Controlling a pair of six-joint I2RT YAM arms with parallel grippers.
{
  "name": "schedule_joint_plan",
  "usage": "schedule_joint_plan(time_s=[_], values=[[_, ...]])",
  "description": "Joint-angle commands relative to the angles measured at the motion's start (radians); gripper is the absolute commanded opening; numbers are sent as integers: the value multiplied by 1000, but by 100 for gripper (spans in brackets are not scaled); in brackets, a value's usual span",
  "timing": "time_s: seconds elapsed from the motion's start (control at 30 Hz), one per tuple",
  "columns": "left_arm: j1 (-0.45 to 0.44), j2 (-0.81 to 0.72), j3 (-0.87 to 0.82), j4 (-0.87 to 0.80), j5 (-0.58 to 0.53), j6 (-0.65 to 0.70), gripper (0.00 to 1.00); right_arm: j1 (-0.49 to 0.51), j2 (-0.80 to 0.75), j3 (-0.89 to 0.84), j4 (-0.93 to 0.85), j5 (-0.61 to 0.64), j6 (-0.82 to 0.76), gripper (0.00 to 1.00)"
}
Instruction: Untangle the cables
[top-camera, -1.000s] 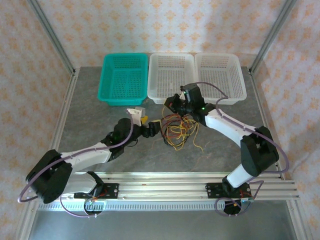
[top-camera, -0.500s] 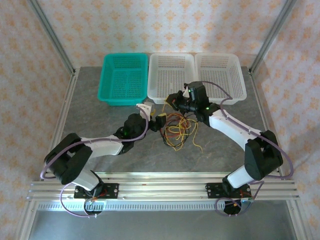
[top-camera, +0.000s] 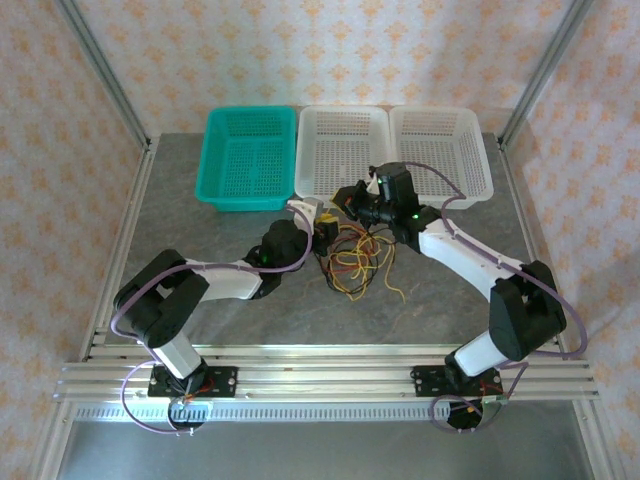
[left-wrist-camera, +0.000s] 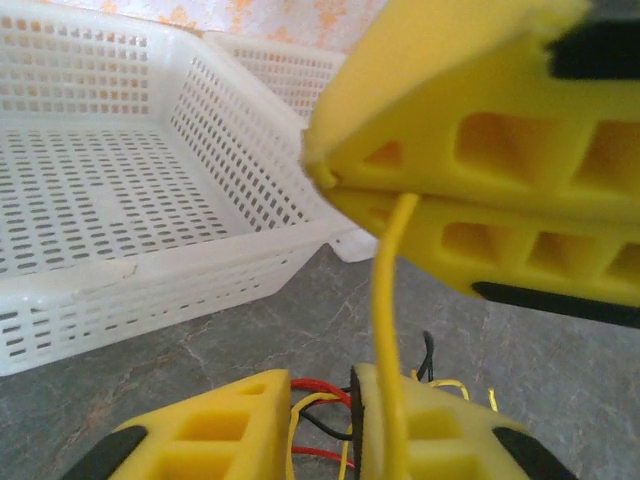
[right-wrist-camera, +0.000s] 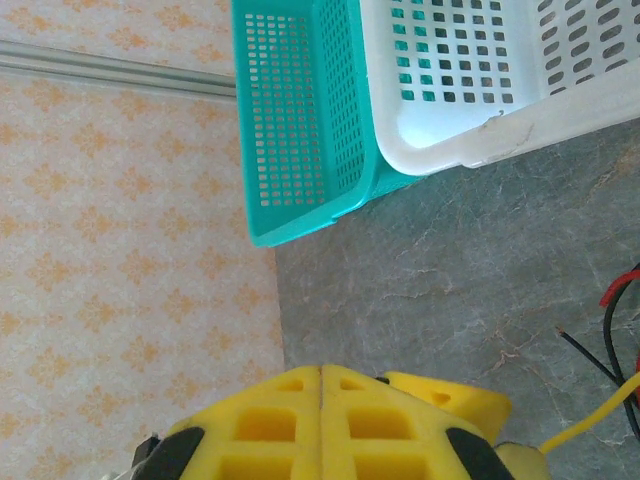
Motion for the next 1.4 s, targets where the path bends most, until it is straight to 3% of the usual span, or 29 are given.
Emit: schedule_joint_plan(time_s=[0.0, 0.3, 0.4, 0.47, 0.53, 0.6, 0.7, 0.83, 1.0, 1.2, 1.37], values=[[2, 10, 36, 36, 4, 5, 15, -1, -27, 1, 8, -5, 7, 0], [1, 10, 36, 22, -11, 7, 0, -1, -25, 14, -26, 27, -24, 0], [1, 7, 45, 1, -26, 8, 0, -1, -30, 19, -44, 54, -48, 0], [1, 1, 51, -15, -42, 11, 0, -1, -41, 27, -67, 93, -84, 9], [1, -7, 56, -38, -77, 16, 0, -1, -65, 32, -101, 153, -133, 26], [1, -22, 61, -66, -126, 21, 0, -1, -105, 27, -152, 255, -189, 41], [1, -53, 67, -110, -210, 34, 0, -1, -197, -22, -207, 433, -279, 56], [1, -103, 81, -163, -254, 68, 0, -1, -307, -127, -219, 568, -376, 67], [2, -151, 110, -214, -262, 104, 0, 0, -319, -196, -206, 523, -451, 81], [0, -183, 133, -242, -246, 114, 0, 29, -230, -203, -119, 484, -427, 93], [-7, -188, 140, -246, -238, 111, 0, 55, -115, -149, -80, 490, -390, 97]])
